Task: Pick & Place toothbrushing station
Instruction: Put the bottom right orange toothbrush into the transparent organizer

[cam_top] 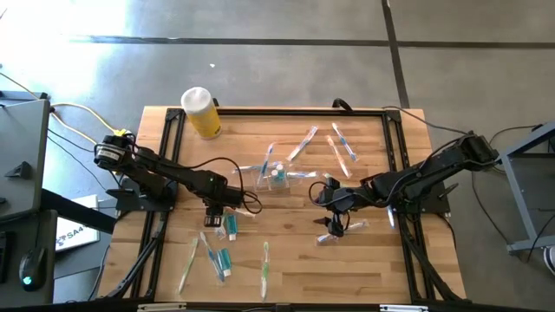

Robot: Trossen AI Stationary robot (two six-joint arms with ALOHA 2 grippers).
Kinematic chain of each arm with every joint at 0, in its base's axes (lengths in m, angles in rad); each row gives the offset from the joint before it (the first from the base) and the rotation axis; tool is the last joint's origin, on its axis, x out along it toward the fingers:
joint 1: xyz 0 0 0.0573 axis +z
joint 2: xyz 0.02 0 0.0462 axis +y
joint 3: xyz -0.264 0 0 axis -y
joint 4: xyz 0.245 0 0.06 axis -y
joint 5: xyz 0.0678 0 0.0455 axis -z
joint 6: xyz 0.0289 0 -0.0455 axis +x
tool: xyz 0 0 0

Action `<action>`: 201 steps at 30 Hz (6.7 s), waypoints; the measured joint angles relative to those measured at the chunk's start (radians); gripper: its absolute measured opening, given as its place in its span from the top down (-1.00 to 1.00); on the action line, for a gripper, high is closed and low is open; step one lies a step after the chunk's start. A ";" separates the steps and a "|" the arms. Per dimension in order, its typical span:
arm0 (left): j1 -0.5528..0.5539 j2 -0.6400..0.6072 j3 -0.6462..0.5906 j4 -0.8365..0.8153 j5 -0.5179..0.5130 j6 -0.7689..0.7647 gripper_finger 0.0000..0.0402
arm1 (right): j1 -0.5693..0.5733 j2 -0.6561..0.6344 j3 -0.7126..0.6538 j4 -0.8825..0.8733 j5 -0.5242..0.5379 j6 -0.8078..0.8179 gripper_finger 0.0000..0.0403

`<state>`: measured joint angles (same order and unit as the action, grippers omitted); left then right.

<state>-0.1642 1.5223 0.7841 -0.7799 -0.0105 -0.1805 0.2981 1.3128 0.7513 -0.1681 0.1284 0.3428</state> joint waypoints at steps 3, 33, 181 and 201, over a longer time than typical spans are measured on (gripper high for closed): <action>0.000 0.000 0.000 0.000 0.000 0.000 0.36 | 0.000 0.000 0.000 0.010 0.000 -0.006 -0.48; 0.000 0.004 0.015 -0.028 -0.035 -0.004 0.87 | 0.001 0.000 0.000 0.023 -0.001 -0.007 -0.48; 0.000 0.066 0.073 1.074 -0.254 0.327 -0.18 | -0.394 0.219 0.000 0.637 0.083 -0.299 0.93; 0.000 0.066 0.073 1.060 -0.253 0.307 -0.18 | -0.435 0.344 0.000 0.758 0.132 -0.180 0.93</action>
<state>-0.1638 1.5879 0.8570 0.2802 -0.2638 0.1268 -0.1367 1.6565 0.7509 0.5896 0.2603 0.1623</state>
